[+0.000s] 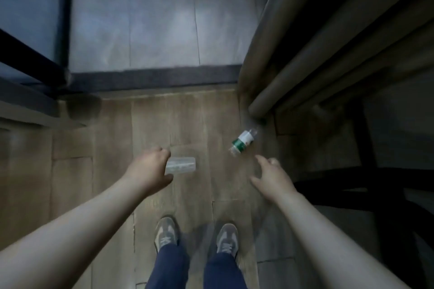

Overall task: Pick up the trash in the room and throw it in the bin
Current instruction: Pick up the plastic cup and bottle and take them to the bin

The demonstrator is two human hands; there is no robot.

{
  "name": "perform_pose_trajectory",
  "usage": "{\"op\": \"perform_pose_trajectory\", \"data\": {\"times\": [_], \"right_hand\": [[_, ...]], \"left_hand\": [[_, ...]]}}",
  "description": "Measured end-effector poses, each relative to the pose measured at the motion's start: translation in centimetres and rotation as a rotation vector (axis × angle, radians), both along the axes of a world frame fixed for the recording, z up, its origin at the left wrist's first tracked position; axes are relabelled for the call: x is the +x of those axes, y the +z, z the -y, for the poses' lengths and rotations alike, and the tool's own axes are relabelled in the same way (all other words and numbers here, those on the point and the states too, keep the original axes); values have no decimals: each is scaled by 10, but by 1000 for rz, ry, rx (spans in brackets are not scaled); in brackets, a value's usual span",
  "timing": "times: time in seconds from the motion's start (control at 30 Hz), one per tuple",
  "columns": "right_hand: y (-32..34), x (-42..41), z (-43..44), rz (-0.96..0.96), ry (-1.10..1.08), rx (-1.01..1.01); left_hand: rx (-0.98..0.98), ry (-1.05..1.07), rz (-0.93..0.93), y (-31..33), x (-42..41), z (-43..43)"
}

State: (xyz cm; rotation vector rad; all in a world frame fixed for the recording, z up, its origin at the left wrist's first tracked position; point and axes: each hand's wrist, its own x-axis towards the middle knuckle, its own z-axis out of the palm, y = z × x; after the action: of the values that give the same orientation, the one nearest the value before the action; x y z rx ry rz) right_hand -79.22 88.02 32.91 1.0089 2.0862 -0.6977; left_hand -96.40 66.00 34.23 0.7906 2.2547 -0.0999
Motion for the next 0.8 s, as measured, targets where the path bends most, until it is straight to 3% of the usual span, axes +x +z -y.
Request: {"op": "perform_pose_trajectory", "data": {"times": [0.37,0.57,0.7,0.8], "right_hand": [[-231,-38,-15,19,140,58],[-288,-43,-22,-7,332,118],[-309,-35,-24,39,276,53],[-315,-18,-15,-115,196,190]], "left_hand": [[-42,-78,-7,-235,4,0],[-145,-206,-48,-305,8,15],[-155,-205,-70,-335,8,22],[-162,-191,-73,-346,9,22]]}}
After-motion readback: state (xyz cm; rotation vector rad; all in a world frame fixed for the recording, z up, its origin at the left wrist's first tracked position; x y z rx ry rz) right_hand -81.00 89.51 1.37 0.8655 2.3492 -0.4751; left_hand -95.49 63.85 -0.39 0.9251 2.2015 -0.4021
